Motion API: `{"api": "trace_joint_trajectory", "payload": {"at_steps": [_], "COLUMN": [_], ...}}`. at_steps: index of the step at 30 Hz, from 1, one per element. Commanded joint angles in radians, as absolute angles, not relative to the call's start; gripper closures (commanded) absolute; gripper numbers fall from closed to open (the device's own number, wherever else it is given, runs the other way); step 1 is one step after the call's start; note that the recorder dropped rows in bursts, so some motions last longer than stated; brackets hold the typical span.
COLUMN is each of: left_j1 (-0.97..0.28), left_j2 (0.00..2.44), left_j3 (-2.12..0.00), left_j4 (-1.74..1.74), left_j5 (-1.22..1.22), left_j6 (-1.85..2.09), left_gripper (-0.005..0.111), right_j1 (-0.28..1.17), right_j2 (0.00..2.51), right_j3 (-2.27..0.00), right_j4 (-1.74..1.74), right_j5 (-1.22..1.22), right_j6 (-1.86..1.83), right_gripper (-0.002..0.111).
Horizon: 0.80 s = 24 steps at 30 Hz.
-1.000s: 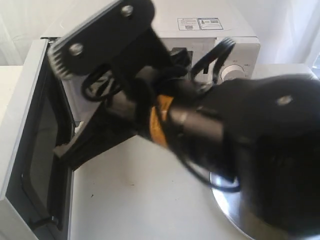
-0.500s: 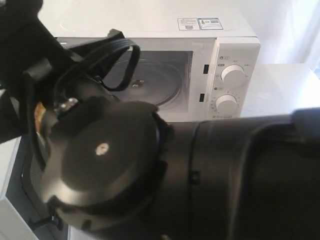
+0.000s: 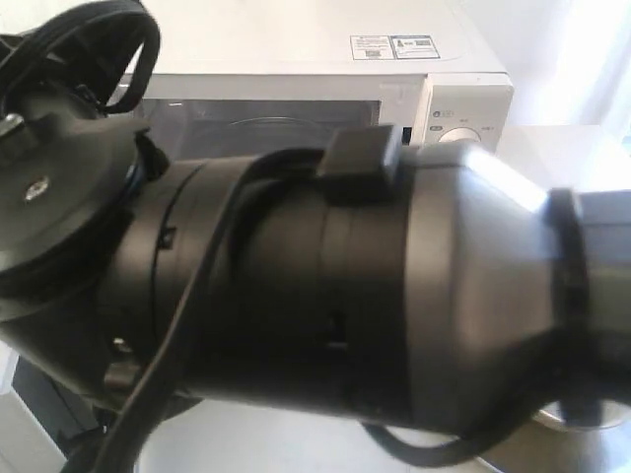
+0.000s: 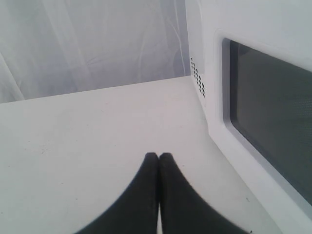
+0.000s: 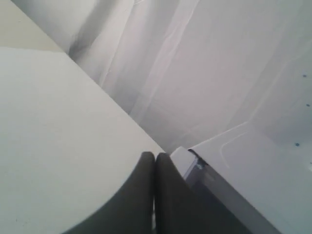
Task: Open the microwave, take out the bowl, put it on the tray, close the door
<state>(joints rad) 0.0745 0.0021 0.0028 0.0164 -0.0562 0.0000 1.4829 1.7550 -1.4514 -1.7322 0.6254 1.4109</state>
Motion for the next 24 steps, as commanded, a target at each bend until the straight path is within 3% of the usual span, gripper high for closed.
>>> {"api": "trace_joint_trajectory", "payload": {"at_steps": [1, 8, 16, 24], "left_j1": [0.073, 0.073, 0.073, 0.073], "left_j2": [0.0, 0.0, 0.0, 0.0], "left_j3": [0.0, 0.0, 0.0, 0.0], "left_j4": [0.009, 0.009, 0.009, 0.009], "left_j5": [-0.06, -0.06, -0.06, -0.06], "left_j6": [0.0, 0.0, 0.0, 0.0], "left_gripper": [0.107, 0.107, 0.107, 0.107], "right_j1": [1.474, 1.474, 1.431, 1.117], "right_j2": [1.827, 1.926, 1.946, 1.938], "right_j3": [-1.453, -1.453, -1.453, -1.453], "right_j4": [-1.744, -1.744, -1.744, -1.614], "right_j5": [0.632, 0.771, 1.221, 1.221], "right_j6": [1.386, 1.271, 0.978, 0.844], "right_gripper": [0.108, 0.108, 0.108, 0.108]}}
